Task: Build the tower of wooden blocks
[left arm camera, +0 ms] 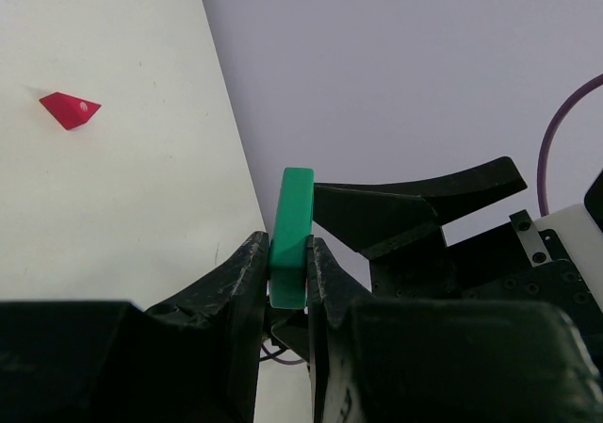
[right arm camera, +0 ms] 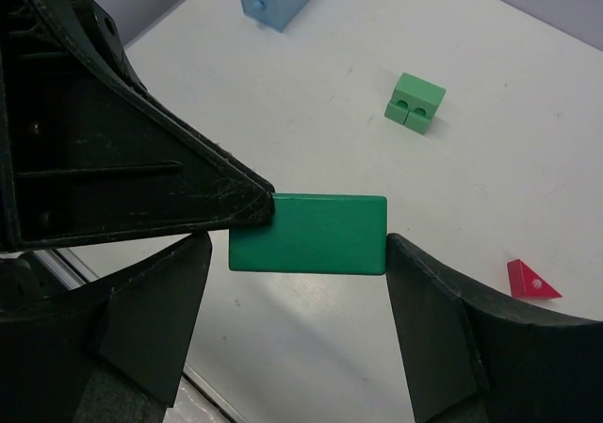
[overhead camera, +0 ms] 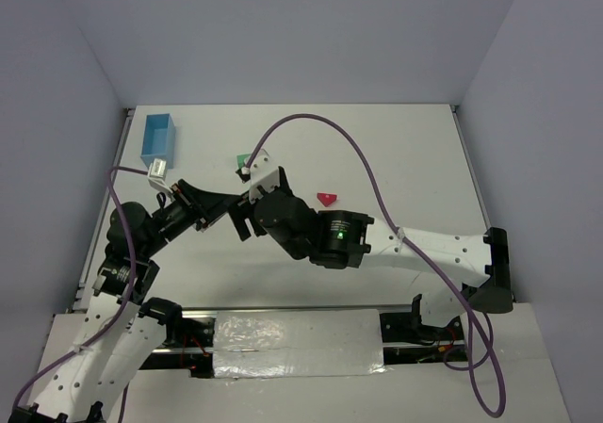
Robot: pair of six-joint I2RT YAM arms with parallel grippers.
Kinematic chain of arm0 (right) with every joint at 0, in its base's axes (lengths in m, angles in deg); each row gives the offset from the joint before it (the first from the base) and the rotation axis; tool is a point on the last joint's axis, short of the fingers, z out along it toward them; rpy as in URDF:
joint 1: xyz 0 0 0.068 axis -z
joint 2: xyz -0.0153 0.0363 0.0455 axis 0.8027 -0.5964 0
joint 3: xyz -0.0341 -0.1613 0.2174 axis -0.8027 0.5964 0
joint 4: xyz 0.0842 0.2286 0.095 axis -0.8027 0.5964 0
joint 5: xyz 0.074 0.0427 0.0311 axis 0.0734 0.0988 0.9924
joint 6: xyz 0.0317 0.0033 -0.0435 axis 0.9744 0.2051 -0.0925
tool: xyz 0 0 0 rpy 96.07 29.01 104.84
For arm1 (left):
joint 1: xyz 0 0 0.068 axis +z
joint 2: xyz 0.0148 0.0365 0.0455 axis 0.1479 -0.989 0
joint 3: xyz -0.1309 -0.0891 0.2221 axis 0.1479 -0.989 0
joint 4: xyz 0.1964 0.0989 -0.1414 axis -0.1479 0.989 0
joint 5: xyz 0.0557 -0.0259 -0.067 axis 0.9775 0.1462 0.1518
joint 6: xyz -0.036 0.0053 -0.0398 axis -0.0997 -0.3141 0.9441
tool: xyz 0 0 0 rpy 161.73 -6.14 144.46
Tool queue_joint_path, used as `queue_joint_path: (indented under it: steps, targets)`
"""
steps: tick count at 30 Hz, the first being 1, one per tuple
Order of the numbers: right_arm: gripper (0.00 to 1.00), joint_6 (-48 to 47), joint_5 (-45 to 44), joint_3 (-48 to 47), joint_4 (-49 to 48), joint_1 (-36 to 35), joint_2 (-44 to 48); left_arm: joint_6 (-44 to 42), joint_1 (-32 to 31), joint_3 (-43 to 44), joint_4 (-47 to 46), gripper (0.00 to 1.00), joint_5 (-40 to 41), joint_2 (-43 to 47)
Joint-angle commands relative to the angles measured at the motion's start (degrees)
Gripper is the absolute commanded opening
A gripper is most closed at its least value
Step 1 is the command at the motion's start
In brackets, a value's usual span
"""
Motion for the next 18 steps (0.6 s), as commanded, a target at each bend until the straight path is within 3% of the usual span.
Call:
queue_joint_path:
  steps: [1, 6, 12, 18]
  targets:
    - [0.81, -1.74, -0.23, -1.40, -2.68, 0.53, 1.26, -0.24, -0.09, 1.74, -3.29, 0.00, -1.86, 0.13]
    - [0.73, -2.01, -0.23, -2.10, -2.67, 0.70, 0.64, -0.68, -0.09, 2.00, -2.67, 0.00, -2.04, -0.22]
    - [0.71, -2.53, 0.64, -0.35, -4.17, 0.70, 2.48, -1.30, -0.09, 1.65, -2.58, 0.00, -2.22, -0.66]
    - [0.45, -3.50, 2.49, 0.53, -4.69, 0.97, 2.31, -1.12, -0.09, 1.12, -3.46, 0.00, -2.66, -0.92]
